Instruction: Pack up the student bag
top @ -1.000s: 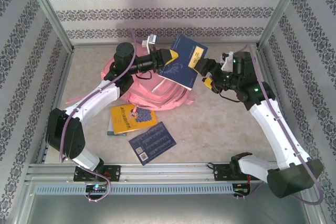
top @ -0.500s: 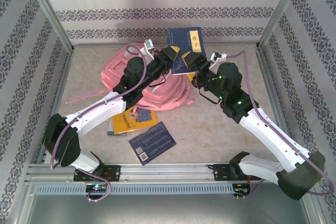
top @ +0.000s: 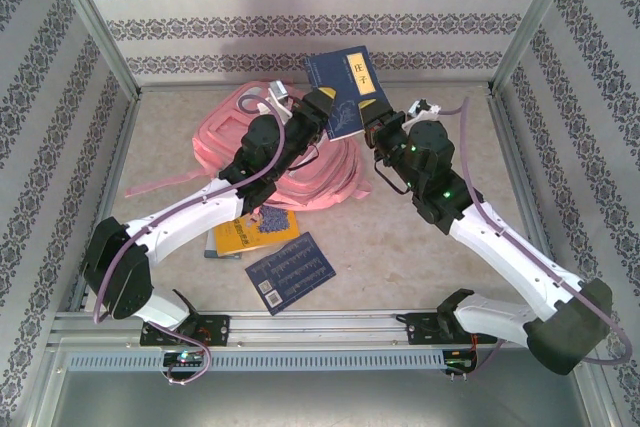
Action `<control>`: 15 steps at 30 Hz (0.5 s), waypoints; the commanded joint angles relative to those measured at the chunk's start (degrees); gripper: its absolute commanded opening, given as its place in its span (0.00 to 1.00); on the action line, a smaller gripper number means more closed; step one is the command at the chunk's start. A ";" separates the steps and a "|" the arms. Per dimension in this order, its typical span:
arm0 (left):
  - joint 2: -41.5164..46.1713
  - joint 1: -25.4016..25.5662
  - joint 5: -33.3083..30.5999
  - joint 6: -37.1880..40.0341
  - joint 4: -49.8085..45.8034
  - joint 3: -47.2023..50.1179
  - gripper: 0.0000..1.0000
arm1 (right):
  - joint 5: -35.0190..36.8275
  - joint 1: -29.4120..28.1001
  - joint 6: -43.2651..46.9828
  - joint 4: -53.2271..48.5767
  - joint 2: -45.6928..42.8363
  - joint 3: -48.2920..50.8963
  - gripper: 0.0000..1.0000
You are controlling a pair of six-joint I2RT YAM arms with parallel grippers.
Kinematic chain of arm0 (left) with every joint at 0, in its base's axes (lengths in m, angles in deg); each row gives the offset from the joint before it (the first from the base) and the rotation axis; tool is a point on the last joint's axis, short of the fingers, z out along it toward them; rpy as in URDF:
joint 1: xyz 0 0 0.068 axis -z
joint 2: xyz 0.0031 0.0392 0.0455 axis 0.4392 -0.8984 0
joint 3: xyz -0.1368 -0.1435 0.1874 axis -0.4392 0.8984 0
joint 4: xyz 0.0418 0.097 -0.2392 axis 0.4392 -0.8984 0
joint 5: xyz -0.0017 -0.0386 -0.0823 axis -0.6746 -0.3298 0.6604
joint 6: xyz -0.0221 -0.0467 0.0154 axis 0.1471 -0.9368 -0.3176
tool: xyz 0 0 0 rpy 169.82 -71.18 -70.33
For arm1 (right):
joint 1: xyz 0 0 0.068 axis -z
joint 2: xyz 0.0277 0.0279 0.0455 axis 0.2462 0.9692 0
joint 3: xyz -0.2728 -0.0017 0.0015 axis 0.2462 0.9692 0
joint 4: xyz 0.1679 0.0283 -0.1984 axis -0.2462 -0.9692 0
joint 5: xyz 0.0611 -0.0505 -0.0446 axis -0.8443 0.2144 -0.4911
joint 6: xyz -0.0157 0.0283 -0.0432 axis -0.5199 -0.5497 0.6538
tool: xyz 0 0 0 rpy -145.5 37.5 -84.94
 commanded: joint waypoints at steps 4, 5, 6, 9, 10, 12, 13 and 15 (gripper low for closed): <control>3.58 -3.86 10.85 7.67 -17.55 -2.89 0.52 | -2.39 6.76 8.89 -13.79 -5.69 -1.47 0.00; 3.65 -5.16 13.82 10.67 -20.94 -3.36 0.57 | -3.74 8.39 10.11 -16.53 -7.06 -0.76 0.00; 3.67 -5.85 15.31 13.64 -25.24 -4.14 0.61 | -5.22 9.88 11.20 -19.52 -8.12 -0.35 0.00; 0.84 -7.16 16.91 29.46 -47.62 -12.52 0.67 | -10.98 14.57 15.40 -27.26 -11.11 1.67 0.00; -1.23 -7.17 15.45 35.63 -55.94 -17.31 0.68 | -12.52 15.71 16.76 -29.31 -12.24 2.53 0.00; -5.73 -8.12 16.32 44.34 -66.09 -23.80 0.68 | -14.33 17.04 19.96 -33.32 -14.12 3.80 0.00; -8.07 -8.74 17.65 48.04 -69.67 -26.25 0.68 | -14.87 17.46 21.38 -35.61 -14.70 4.06 0.00; -12.42 -9.81 19.40 52.62 -74.73 -30.31 0.67 | -16.37 18.13 24.40 -39.97 -15.20 4.09 0.00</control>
